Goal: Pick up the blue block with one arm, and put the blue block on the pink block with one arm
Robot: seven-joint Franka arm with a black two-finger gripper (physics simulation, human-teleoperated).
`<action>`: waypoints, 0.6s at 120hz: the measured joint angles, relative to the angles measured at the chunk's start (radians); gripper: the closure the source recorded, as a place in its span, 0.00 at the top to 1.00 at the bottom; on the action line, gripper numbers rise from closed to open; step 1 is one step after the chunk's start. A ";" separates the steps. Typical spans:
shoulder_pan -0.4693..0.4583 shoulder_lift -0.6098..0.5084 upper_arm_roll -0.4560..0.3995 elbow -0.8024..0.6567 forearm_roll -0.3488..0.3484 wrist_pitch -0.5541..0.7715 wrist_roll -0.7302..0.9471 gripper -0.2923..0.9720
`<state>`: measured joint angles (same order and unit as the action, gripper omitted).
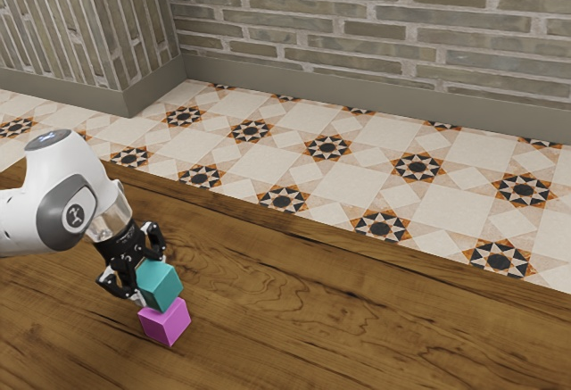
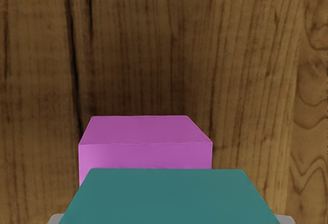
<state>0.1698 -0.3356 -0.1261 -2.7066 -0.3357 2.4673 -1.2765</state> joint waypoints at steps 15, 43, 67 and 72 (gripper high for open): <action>-0.001 0.000 -0.001 -0.001 -0.001 0.002 -0.007 0.49; -0.003 -0.005 -0.003 -0.002 0.000 0.005 -0.020 0.49; -0.003 -0.029 -0.003 -0.010 0.001 0.007 -0.027 0.49; -0.003 -0.033 -0.003 -0.013 0.000 0.007 -0.028 0.49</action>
<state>0.1670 -0.3687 -0.1288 -2.7193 -0.3352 2.4739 -1.3042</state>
